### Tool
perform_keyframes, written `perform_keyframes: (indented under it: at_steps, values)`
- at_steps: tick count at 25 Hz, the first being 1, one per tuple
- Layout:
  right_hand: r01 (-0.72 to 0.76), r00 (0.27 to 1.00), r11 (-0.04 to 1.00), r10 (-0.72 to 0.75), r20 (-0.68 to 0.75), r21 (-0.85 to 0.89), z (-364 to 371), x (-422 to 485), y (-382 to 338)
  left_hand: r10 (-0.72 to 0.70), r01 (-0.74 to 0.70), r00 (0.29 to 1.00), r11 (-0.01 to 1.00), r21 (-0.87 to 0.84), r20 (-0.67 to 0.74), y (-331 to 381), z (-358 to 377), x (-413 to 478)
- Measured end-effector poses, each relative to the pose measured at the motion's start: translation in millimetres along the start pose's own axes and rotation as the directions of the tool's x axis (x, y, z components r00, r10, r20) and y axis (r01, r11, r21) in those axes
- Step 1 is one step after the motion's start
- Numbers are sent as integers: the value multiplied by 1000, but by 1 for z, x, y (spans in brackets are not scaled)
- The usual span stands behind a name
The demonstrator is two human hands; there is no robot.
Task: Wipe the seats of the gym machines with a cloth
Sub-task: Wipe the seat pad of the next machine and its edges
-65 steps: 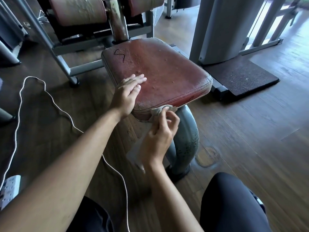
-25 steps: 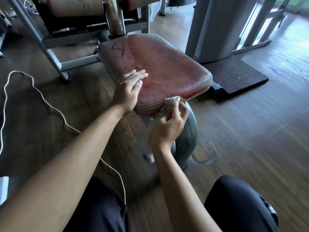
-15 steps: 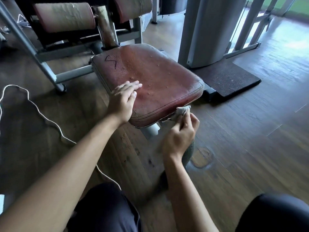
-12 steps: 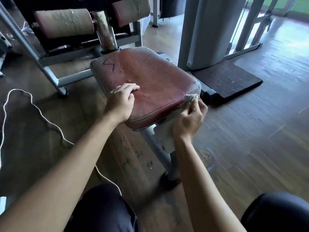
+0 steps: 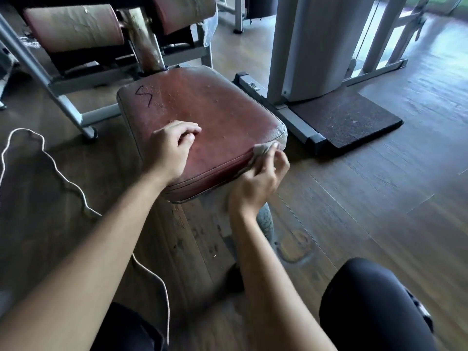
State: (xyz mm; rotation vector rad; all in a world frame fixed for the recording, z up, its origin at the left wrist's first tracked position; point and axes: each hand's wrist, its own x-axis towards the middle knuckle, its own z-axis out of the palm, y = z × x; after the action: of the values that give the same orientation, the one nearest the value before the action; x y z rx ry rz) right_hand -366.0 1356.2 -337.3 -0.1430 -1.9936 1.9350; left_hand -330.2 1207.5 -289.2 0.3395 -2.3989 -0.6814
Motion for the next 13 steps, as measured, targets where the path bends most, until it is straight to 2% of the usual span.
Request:
perform_keyframes:
  at_steps: [2,5,7,9,13]
  values:
    - [-52,998,998,53,-33,25,-1,-4,-5,-9,9,1000,1000,-6,-6,2,3,0]
    - [10,993,999,-14,116,37,-8,-57,-12,-34,33,999,999,-25,-23,1,4,1]
    - [67,984,997,-74,160,48,-12,-66,-8,-35,34,999,999,-38,-16,-1,5,1]
    - [82,989,996,-86,118,40,-7,-38,-1,-30,29,999,998,-49,-22,-3,4,-1]
    - [19,1000,1000,-19,-13,-5,-3,6,0,-43,41,998,998,-53,-34,-3,4,1]
